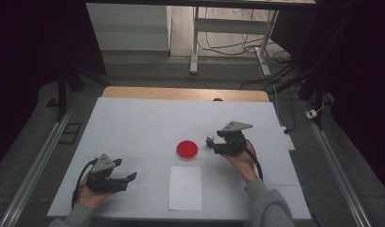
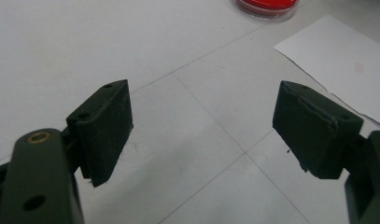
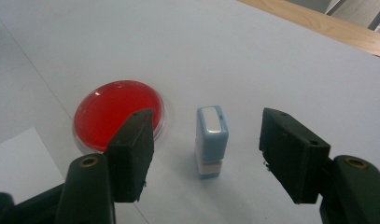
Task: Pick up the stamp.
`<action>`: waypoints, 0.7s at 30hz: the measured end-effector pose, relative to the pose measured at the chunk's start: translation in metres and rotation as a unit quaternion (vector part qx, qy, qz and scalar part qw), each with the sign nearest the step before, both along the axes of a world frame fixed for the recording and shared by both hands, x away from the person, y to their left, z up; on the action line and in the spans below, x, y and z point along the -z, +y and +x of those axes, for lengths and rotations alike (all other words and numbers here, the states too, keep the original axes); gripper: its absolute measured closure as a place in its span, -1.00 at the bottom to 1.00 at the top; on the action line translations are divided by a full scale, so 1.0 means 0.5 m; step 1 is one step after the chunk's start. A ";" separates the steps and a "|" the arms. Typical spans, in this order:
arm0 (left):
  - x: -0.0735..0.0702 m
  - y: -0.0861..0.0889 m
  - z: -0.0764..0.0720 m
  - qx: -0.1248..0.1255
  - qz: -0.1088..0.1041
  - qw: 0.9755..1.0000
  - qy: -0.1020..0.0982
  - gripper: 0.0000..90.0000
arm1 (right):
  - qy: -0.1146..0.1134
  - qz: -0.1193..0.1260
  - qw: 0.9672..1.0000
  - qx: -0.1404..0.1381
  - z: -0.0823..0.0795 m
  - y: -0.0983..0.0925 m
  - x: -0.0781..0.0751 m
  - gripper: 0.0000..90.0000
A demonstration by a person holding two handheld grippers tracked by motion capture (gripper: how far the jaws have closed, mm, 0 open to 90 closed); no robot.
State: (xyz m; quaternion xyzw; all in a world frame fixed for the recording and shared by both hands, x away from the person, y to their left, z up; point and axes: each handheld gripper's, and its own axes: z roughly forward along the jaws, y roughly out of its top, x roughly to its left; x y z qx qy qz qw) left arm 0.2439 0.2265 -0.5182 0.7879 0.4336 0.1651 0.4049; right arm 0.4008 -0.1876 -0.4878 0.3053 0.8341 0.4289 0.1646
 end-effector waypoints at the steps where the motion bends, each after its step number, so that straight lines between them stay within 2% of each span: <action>1: 0.000 -0.001 0.000 0.000 0.001 1.000 0.000 -0.55 | 0.001 -0.003 1.000 -0.001 0.002 0.001 0.001 -0.19; 14: 0.000 -0.002 0.000 0.000 0.002 1.000 0.000 -0.55 | 0.000 -0.009 1.000 0.001 0.015 0.019 0.007 -0.06; 21: 0.001 -0.002 0.001 -0.001 0.001 1.000 0.000 -0.55 | 0.006 -0.013 1.000 0.004 0.026 0.017 0.018 0.10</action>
